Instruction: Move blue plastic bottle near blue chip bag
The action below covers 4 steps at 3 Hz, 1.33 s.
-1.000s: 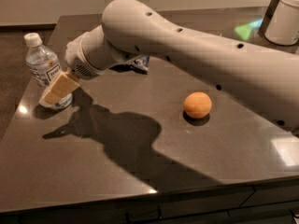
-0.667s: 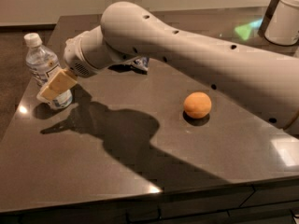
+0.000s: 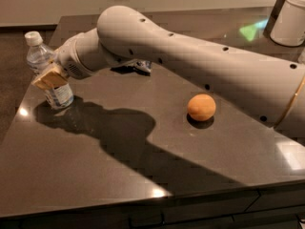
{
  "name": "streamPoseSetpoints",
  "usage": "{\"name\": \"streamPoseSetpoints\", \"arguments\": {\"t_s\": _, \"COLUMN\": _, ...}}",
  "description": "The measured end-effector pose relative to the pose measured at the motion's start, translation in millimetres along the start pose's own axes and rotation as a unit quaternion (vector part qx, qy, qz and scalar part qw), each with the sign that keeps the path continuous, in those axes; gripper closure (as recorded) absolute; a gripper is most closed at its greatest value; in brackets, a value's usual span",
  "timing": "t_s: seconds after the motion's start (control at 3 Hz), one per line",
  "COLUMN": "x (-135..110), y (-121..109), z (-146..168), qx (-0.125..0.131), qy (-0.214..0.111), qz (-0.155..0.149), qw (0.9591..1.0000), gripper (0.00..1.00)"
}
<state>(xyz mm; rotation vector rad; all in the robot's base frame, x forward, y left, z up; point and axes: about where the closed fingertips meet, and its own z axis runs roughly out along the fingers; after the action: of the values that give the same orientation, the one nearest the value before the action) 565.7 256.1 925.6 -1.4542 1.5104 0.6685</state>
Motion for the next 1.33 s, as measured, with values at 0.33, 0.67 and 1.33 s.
{"name": "streamPoseSetpoints", "arguments": {"t_s": 0.33, "x": -5, "y": 1, "z": -2, "qx": -0.001, "qy": -0.007, "qz": 0.004, "qw": 1.0, "gripper": 0.64}}
{"name": "streamPoseSetpoints", "arguments": {"t_s": 0.67, "x": -11, "y": -13, "z": -21, "qx": 0.03, "qy": -0.012, "qz": 0.002, "qw": 0.9995, "gripper": 0.88}}
{"name": "streamPoseSetpoints", "arguments": {"t_s": 1.33, "x": -3, "y": -55, "z": -85, "qx": 0.11, "qy": -0.03, "qz": 0.023, "qw": 0.9932, "gripper": 1.0}}
